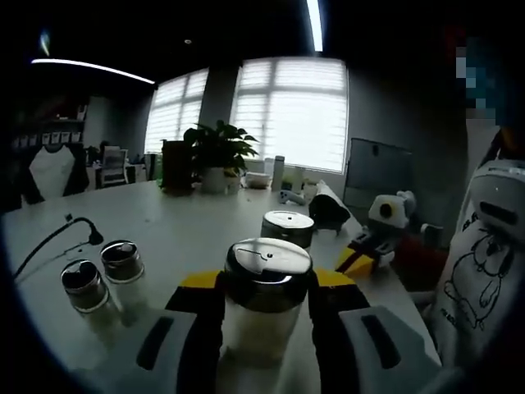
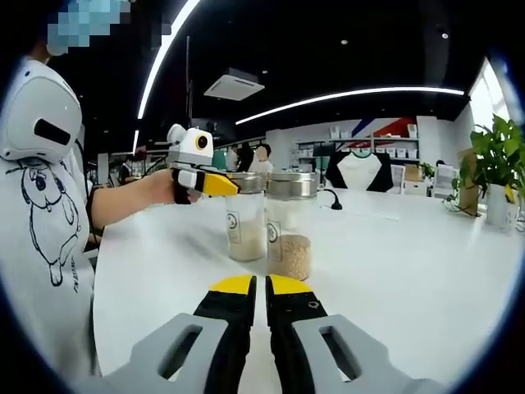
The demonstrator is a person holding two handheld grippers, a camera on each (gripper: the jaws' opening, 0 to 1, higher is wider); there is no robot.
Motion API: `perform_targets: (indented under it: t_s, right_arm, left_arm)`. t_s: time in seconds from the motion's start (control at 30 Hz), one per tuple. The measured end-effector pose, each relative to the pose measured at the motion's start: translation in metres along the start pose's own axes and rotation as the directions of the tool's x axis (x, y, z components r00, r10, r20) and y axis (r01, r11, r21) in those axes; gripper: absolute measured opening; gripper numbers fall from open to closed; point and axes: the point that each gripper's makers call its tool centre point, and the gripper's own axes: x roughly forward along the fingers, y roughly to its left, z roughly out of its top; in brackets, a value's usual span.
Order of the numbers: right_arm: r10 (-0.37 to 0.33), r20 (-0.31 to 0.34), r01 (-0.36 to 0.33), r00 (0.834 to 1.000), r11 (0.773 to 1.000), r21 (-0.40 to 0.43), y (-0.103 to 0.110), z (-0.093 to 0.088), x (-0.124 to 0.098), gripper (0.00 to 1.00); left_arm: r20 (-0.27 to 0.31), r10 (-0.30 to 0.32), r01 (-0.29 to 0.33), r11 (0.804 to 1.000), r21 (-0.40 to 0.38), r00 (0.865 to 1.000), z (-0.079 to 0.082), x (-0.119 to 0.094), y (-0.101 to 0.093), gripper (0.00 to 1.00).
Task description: Rotate the seasoning bottle until the label or dispensing opening points toward the visible target arrow and the bottle remains upright within the marked orientation range
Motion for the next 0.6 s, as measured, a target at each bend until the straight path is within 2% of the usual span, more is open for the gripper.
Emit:
perform_targets:
  t_s: [0.3,0.47,0.53,0.6]
  right_arm:
    - [0.004,0.001,-0.004,1.000,1.000,-0.008,0.002,-0.001,-0.001,0.02]
    - [-0.009,0.012,0.008,1.000,1.000,0.004,-0.001,0.000,-0.002,0.04]
    - [-0.011,0.014,0.011,1.000,1.000,0.003,-0.001,0.001,-0.003,0.04]
    - [-0.015,0.015,0.015,1.000,1.000,0.003,-0.001,0.002,-0.003,0.04]
  left_arm:
    - [0.002,-0.010,0.010,1.000,0.017,1.000,-0.001,0.005,-0.004,0.42]
    - [-0.014,0.003,-0.001,0.993,0.118,1.000,-0.001,0.000,-0.007,0.43]
    - [0.039,0.038,-0.043,0.989,0.145,0.999,0.011,-0.009,-0.004,0.49]
    - [0.054,0.039,-0.046,0.991,0.128,0.998,0.014,-0.018,-0.005,0.52]
